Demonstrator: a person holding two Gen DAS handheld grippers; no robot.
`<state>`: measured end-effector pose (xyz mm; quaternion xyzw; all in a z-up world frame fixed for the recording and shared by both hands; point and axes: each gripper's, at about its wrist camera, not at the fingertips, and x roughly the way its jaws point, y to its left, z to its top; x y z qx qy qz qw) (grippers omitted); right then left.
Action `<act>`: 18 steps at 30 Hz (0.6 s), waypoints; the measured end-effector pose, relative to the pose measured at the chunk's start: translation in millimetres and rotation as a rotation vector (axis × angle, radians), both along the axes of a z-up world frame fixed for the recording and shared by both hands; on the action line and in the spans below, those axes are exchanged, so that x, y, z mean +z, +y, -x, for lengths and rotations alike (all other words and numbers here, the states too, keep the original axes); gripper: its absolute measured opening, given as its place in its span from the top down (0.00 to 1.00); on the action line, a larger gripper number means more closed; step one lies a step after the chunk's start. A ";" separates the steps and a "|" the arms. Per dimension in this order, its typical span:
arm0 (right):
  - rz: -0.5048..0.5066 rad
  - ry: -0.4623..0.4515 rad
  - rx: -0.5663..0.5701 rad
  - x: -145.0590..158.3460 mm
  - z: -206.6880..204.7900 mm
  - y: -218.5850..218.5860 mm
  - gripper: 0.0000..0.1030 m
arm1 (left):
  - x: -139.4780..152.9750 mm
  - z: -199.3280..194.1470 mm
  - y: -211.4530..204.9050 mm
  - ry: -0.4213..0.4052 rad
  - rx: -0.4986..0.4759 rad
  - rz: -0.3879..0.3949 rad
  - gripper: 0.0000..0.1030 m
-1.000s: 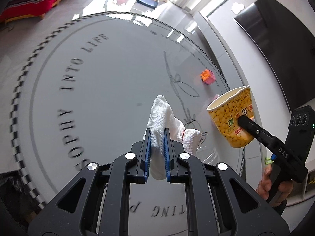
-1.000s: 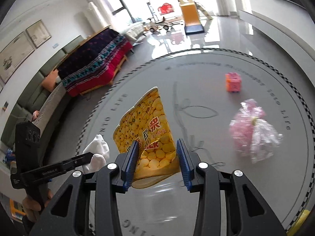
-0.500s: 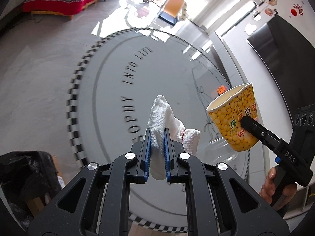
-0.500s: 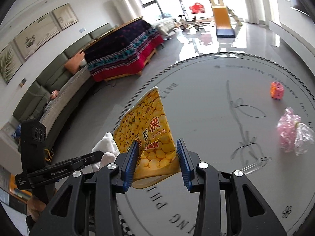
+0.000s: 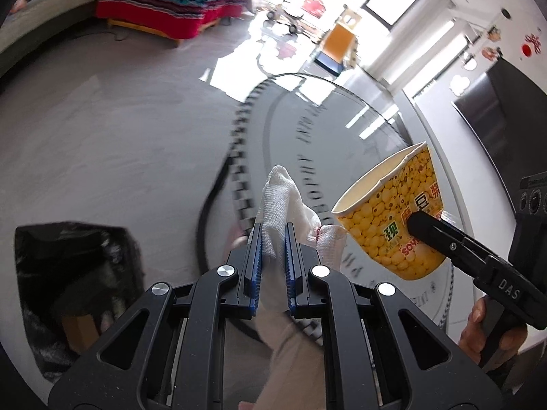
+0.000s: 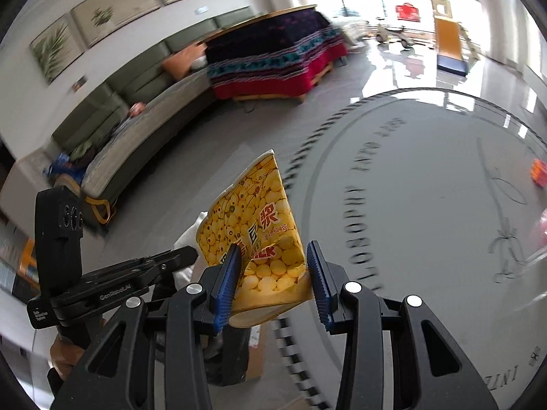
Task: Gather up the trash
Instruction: 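Carry the white cloth and yellow cup over the black trash bag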
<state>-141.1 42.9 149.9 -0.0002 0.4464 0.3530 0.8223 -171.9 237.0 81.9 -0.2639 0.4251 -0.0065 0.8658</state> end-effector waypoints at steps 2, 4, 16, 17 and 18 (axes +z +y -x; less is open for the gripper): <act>0.008 0.001 0.050 -1.8 12.7 20.3 0.60 | -4.8 17.8 14.6 0.004 0.040 -0.006 0.89; 0.015 0.001 0.102 -4.1 27.8 43.1 0.60 | -10.5 36.7 30.7 0.009 0.091 -0.006 0.89; 0.096 0.009 0.332 -33.5 101.8 143.7 0.60 | -57.3 125.5 107.4 0.101 0.327 -0.027 0.89; 0.101 0.012 0.345 -36.2 105.7 150.2 0.60 | -61.2 132.1 112.1 0.110 0.343 -0.028 0.89; 0.108 0.013 0.359 -38.8 109.7 156.4 0.60 | -66.9 140.8 118.0 0.115 0.362 -0.024 0.89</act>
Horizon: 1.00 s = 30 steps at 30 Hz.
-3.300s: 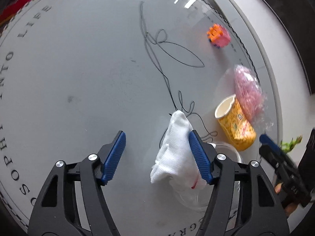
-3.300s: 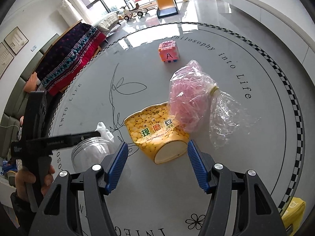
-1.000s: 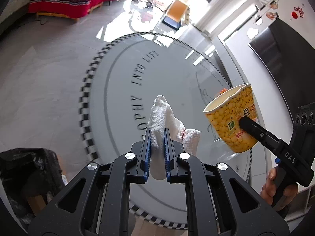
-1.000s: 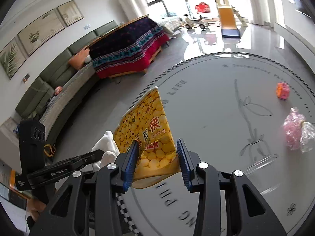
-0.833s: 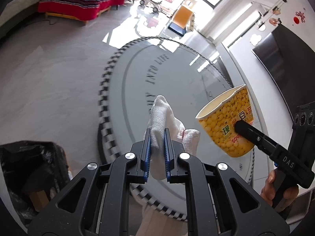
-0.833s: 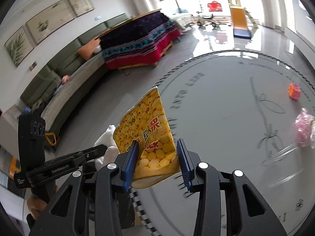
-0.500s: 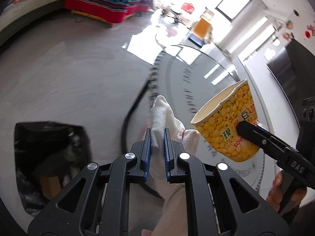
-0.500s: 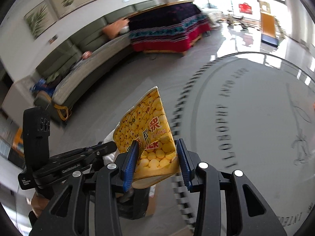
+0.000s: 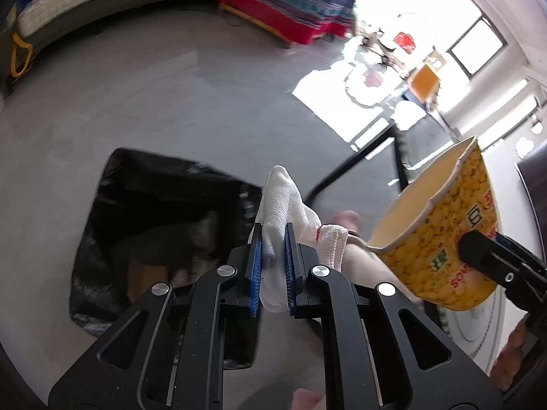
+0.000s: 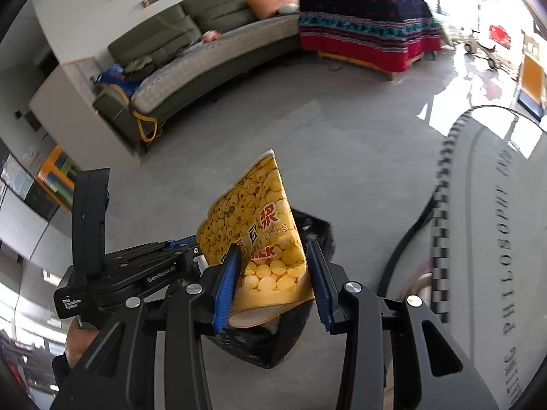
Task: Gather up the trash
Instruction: 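Carry the white cloth and yellow cup over the black trash bag, then open both tools to drop the cloth and cup into the trash bag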
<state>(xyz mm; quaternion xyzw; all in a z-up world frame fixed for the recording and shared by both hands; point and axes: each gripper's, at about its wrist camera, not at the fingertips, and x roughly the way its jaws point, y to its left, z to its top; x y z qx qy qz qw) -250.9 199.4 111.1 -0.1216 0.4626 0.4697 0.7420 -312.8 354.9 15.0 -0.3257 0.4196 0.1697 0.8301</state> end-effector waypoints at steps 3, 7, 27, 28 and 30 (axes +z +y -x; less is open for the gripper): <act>0.018 0.005 0.043 -8.8 13.5 17.2 0.60 | -11.4 18.2 10.9 0.024 0.040 0.006 0.89; 0.030 0.026 0.082 -21.4 22.2 37.1 0.60 | -28.0 42.2 24.8 0.053 0.107 0.028 0.89; 0.040 0.036 0.106 -33.0 29.8 66.5 0.37 | -32.3 73.8 43.6 0.100 0.250 -0.027 0.06; 0.036 0.039 0.102 -31.9 28.5 64.7 0.37 | -30.2 72.9 41.9 0.099 0.247 -0.035 0.06; 0.030 0.042 0.094 -31.3 26.9 61.6 0.37 | -25.8 71.3 37.7 0.103 0.240 -0.053 0.06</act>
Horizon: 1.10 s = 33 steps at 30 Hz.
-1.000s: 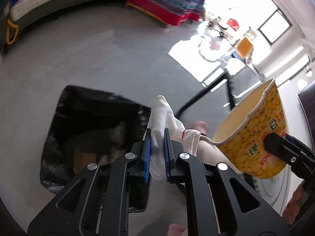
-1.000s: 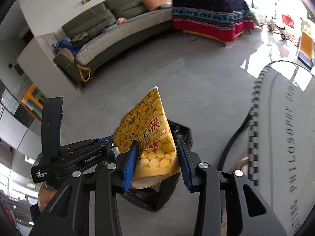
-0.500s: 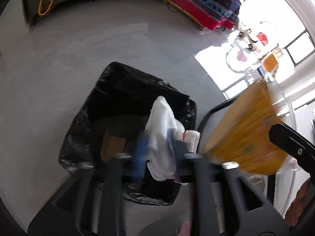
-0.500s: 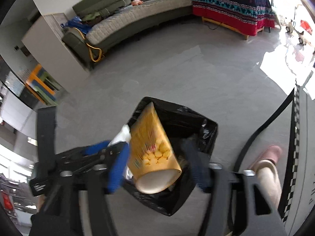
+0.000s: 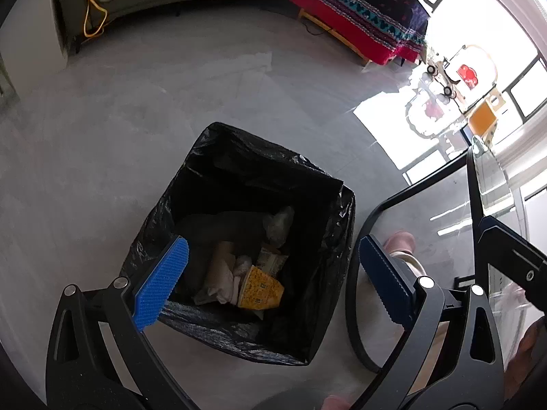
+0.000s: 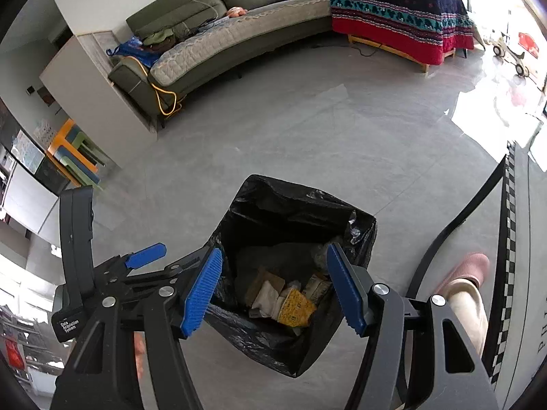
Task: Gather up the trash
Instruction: 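Open both tools to drop the cloth and cup into the trash bag, then move both tools back over the table toward the pink bag and clear cup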
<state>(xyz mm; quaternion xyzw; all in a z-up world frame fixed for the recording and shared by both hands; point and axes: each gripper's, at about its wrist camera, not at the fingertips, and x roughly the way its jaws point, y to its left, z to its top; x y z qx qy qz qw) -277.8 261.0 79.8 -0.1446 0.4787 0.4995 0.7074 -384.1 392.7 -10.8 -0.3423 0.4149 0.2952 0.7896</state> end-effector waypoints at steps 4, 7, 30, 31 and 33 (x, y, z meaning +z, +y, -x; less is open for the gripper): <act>-0.016 0.004 -0.016 4.4 -7.6 -13.0 0.37 | 11.0 -8.2 -10.7 -0.002 -0.025 -0.030 0.06; -0.030 -0.004 -0.036 10.0 -14.2 -26.3 0.37 | 20.6 -17.8 -19.3 -0.015 -0.053 -0.044 0.06; -0.102 -0.062 -0.375 50.3 -123.3 -200.8 0.36 | 71.1 -173.1 -142.8 -0.063 -0.431 -0.101 0.06; -0.099 -0.068 -0.396 50.6 -128.7 -211.9 0.36 | 71.8 -179.7 -149.0 -0.063 -0.447 -0.102 0.06; -0.094 -0.077 -0.436 51.4 -137.8 -230.7 0.36 | 72.7 -192.5 -160.3 -0.059 -0.478 -0.103 0.06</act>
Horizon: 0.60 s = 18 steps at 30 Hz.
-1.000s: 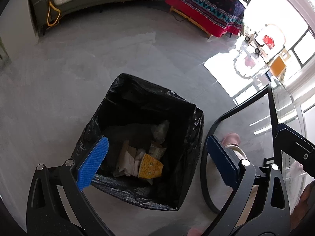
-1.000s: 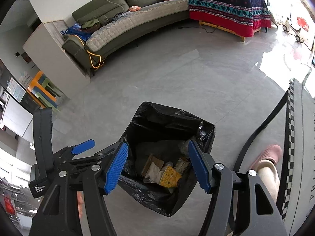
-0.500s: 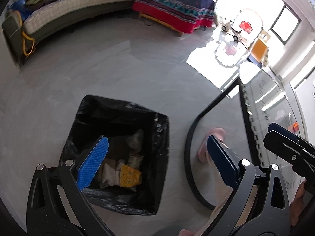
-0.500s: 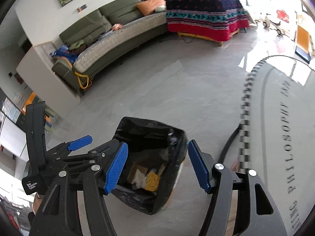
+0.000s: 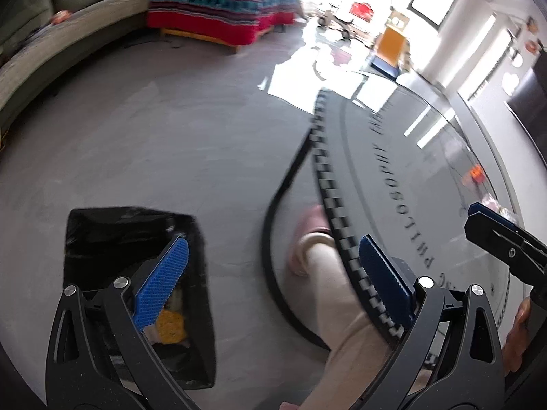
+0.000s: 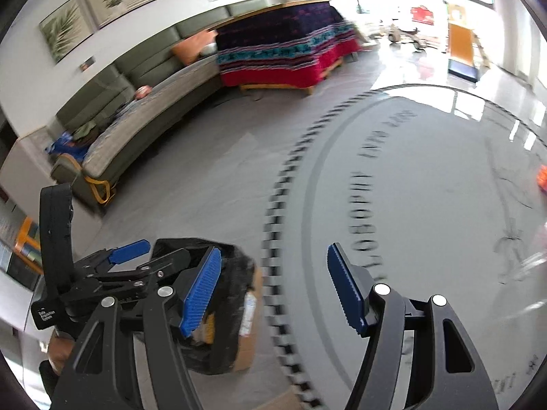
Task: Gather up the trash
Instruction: 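Move both tools back over the table toward the pink bag and clear cup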
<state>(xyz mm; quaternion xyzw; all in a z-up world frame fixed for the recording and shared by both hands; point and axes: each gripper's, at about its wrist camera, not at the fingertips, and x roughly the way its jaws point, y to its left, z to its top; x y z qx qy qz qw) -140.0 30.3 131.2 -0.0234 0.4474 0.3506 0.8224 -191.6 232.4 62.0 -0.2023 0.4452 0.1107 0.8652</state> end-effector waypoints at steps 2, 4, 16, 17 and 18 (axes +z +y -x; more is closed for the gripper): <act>0.001 0.001 -0.031 0.1 -7.6 -16.6 0.36 | 1.7 -14.9 -14.0 0.002 -0.036 0.005 0.06; 0.005 -0.005 -0.068 0.7 -15.7 -35.7 0.36 | 5.8 -25.8 -24.7 0.000 -0.067 0.004 0.06; 0.042 -0.021 -0.275 5.9 -67.7 -138.6 0.36 | 33.0 -103.0 -111.8 -0.002 -0.277 -0.025 0.06; 0.045 -0.021 -0.292 6.5 -72.7 -147.3 0.36 | 34.5 -108.6 -118.0 -0.001 -0.291 -0.026 0.06; 0.046 -0.019 -0.312 7.0 -78.9 -158.4 0.36 | 34.8 -115.6 -123.7 0.001 -0.305 -0.029 0.06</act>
